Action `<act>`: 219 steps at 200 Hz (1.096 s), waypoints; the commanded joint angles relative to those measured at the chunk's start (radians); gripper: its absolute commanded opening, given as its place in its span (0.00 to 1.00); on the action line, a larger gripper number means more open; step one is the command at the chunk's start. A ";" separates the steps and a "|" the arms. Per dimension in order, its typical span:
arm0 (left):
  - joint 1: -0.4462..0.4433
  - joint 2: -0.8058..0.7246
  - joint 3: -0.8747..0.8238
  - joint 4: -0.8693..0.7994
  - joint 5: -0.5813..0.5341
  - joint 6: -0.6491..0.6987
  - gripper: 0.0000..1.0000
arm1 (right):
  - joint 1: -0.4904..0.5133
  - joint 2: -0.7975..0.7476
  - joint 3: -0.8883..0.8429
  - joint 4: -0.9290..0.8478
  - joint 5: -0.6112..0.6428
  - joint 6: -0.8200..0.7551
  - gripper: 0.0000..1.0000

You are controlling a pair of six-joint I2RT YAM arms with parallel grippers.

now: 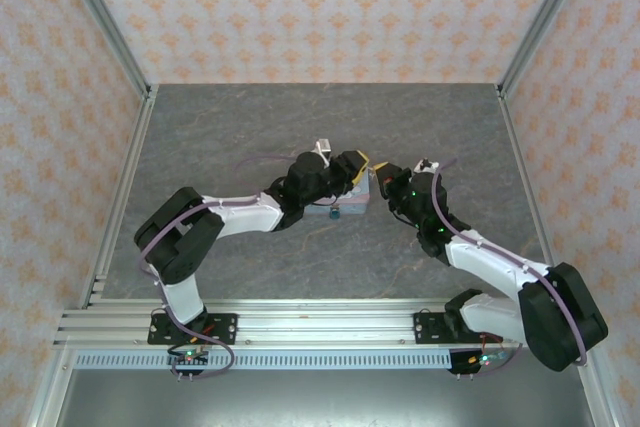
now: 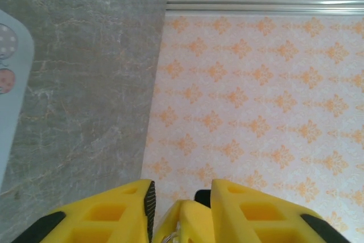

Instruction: Unlock a padlock with a key

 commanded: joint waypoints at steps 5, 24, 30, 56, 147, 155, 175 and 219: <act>-0.013 0.025 0.040 0.050 -0.030 -0.013 0.27 | 0.008 -0.001 0.016 0.042 0.025 0.011 0.00; -0.018 0.034 0.047 0.054 -0.035 -0.016 0.20 | 0.008 -0.004 0.011 0.043 0.029 0.012 0.00; -0.018 0.037 0.048 0.054 -0.037 -0.017 0.18 | 0.008 -0.006 0.010 0.043 0.030 0.013 0.00; -0.020 0.042 0.042 0.057 -0.047 -0.023 0.06 | 0.009 -0.010 0.007 0.041 0.030 0.013 0.00; 0.094 0.037 0.099 0.005 0.290 0.145 0.00 | -0.228 -0.135 0.006 -0.060 -0.294 -0.205 0.32; 0.108 0.042 0.118 -0.013 0.351 0.174 0.00 | -0.241 -0.120 0.011 -0.030 -0.351 -0.225 0.32; 0.138 0.051 0.148 -0.041 0.464 0.221 0.00 | -0.247 -0.069 0.038 0.034 -0.460 -0.245 0.31; 0.152 0.031 0.160 -0.078 0.500 0.268 0.00 | -0.222 -0.014 0.028 0.192 -0.437 -0.155 0.31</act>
